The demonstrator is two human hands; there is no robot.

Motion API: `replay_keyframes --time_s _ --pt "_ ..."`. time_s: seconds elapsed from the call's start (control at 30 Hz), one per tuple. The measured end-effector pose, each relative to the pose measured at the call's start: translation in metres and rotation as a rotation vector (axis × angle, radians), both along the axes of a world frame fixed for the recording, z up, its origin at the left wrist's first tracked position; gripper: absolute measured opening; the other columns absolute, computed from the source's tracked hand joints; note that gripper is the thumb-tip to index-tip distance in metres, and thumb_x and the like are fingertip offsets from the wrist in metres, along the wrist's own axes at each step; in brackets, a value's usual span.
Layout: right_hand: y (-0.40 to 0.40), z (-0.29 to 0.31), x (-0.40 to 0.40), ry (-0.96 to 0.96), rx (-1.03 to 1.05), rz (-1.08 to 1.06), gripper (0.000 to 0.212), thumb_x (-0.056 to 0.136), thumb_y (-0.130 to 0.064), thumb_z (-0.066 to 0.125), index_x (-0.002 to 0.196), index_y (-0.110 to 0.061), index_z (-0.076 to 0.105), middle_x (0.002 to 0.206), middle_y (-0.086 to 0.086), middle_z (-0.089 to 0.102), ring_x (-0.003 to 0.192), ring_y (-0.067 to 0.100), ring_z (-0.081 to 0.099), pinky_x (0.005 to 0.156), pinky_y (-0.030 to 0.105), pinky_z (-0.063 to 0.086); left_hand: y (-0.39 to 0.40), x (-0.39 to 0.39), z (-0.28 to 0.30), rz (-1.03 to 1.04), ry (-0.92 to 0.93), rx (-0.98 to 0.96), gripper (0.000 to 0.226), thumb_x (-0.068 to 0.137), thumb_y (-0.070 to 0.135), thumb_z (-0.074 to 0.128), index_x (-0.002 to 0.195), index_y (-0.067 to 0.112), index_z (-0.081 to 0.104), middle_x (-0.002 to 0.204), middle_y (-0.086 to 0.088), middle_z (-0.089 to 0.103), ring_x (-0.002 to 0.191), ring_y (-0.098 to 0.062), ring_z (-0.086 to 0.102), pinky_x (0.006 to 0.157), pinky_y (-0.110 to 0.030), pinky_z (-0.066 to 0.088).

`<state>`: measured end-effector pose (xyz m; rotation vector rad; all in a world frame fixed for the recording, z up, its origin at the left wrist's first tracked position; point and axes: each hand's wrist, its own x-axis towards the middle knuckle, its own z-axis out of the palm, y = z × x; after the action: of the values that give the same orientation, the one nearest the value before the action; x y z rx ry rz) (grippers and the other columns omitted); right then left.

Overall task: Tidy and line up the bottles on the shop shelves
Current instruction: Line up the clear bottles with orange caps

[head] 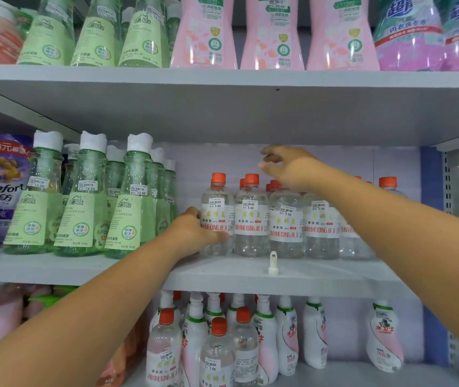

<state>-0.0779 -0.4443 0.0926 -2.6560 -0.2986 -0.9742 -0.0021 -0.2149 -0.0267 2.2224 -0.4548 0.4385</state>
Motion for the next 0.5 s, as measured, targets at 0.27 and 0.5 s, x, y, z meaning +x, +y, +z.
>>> replay_keyframes --time_s 0.27,0.5 --pt "-0.164 -0.057 -0.066 -0.485 0.575 -0.142 0.030 0.096 -0.036 0.063 0.123 -0.024 0.060 0.114 -0.006 0.065 0.107 0.019 0.060 0.085 0.037 0.050 -0.005 -0.002 0.002 0.024 0.002 0.034 0.059 0.084 0.054 0.077 0.124 0.024 0.048 0.095 0.016 0.059 0.080 0.001 0.056 0.057 -0.018 0.038" --pt "-0.225 -0.103 -0.058 0.131 0.632 -0.212 0.083 0.082 -0.052 0.079 0.148 -0.024 0.037 0.118 -0.005 0.061 0.098 0.014 0.063 0.073 0.033 0.054 -0.006 -0.006 0.001 0.070 -0.012 0.051 0.062 0.084 0.048 0.080 0.131 0.022 0.049 0.094 0.018 0.059 0.080 0.001 0.057 0.057 -0.016 0.039"
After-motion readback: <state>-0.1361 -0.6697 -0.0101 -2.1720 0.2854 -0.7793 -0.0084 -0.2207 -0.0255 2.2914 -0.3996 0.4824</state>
